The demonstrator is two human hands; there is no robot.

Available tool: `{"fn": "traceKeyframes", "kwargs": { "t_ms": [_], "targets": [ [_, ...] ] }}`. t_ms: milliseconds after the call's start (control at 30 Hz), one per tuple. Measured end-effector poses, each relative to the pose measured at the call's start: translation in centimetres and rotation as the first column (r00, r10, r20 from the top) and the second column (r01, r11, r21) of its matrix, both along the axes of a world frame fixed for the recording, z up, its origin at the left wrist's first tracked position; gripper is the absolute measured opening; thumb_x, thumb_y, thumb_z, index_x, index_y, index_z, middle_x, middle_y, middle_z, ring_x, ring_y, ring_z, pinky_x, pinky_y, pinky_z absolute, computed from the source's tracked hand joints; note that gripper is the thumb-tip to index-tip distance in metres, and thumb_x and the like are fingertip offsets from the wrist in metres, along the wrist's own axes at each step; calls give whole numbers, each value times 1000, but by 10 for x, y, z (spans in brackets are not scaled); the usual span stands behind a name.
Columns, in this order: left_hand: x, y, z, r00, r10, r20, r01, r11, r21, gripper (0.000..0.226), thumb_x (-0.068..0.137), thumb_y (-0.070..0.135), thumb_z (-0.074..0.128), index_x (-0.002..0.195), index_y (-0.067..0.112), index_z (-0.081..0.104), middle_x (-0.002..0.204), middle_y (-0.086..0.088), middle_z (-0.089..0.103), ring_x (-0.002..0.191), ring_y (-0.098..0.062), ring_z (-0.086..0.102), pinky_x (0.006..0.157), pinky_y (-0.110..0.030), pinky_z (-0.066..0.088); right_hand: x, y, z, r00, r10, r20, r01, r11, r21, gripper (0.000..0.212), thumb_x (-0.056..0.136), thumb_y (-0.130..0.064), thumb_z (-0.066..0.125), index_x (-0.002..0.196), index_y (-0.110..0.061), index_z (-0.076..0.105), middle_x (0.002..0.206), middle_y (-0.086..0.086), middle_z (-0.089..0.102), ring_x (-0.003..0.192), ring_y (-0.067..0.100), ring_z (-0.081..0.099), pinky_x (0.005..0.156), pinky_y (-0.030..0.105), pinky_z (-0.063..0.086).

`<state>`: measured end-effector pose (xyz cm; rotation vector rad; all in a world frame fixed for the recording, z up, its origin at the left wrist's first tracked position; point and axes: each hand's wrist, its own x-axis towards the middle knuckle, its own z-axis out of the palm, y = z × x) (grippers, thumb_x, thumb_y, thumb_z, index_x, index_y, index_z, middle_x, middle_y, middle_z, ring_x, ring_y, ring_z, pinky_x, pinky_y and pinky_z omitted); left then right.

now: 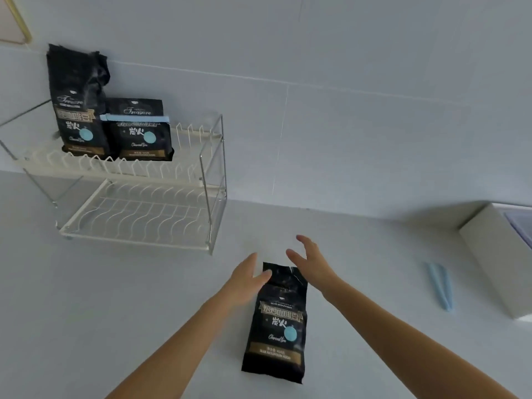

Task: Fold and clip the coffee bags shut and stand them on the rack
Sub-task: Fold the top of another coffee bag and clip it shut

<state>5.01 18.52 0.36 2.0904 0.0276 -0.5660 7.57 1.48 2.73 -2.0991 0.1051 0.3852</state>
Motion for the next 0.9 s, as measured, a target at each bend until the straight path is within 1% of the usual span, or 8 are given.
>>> {"fn": "traceKeyframes", "kwargs": {
  "t_ms": [133, 267, 400, 467, 567, 633, 767, 900],
  "targets": [
    [-36, -23, -50, 970, 7, -243, -19, 999, -46, 55, 89, 24, 56, 137, 17, 29, 130, -3, 49, 117, -19, 50, 102, -35, 42, -33, -34, -48, 885, -120, -449, 199, 971, 133, 49, 93, -41, 49, 134, -16, 38, 135, 6, 47, 118, 21, 48, 101, 42, 44],
    [-46, -34, -61, 924, 217, -315, -267, 956, -123, 55, 88, 31, 58, 134, 24, 29, 105, 6, 57, 88, -7, 60, 69, -23, 50, -55, -46, -81, 826, -121, -550, 284, 933, 222, 41, 93, -40, 51, 124, -14, 45, 112, 3, 60, 100, 16, 58, 86, 37, 52],
    [-43, -45, -56, 892, 301, -337, -355, 928, -111, 64, 87, 30, 61, 139, 17, 27, 122, -3, 56, 95, -17, 61, 76, -32, 52, -60, -57, -88, 768, -174, -617, 421, 863, 280, 41, 90, -34, 59, 121, -11, 46, 116, 11, 61, 98, 19, 59, 82, 35, 52],
    [-43, -55, -52, 890, 346, -298, -387, 917, -91, 54, 85, 27, 63, 132, 14, 40, 124, -8, 58, 100, -22, 62, 86, -38, 53, -62, -68, -87, 770, -177, -613, 443, 841, 312, 39, 87, -31, 64, 118, -13, 47, 114, 12, 62, 96, 20, 60, 77, 32, 54],
    [-40, -74, -44, 912, 368, -182, -392, 911, -125, 12, 81, 27, 68, 92, 22, 63, 98, -7, 72, 84, -21, 69, 79, -40, 57, -59, -92, -78, 845, -203, -495, 417, 830, 370, 21, 87, -21, 65, 105, -15, 58, 96, 5, 68, 81, 14, 64, 61, 22, 50],
    [-40, -88, -40, 907, 408, -103, -420, 892, -167, 10, 81, 27, 69, 82, 19, 63, 87, -6, 72, 81, -24, 70, 68, -35, 55, -55, -110, -68, 917, -232, -326, 345, 870, 352, 2, 86, -18, 65, 88, -19, 65, 81, -1, 69, 73, 12, 63, 56, 17, 46],
    [-40, -116, -27, 891, 447, 81, -412, 870, -270, 7, 83, 14, 67, 78, 14, 62, 80, -2, 72, 78, -23, 69, 64, -28, 54, -43, -141, -42, 980, -197, -12, 192, 938, 289, 10, 82, -18, 70, 78, -27, 67, 86, -10, 68, 81, 9, 64, 62, 16, 45],
    [-42, -141, -19, 852, 439, 286, -360, 887, -288, 23, 84, -1, 61, 89, 19, 71, 88, 5, 73, 88, -16, 68, 80, -28, 52, -41, -165, -19, 966, -91, 242, 22, 962, 273, 23, 82, -11, 65, 77, -32, 70, 84, -16, 70, 79, 6, 65, 69, 20, 53]
  ]
}}
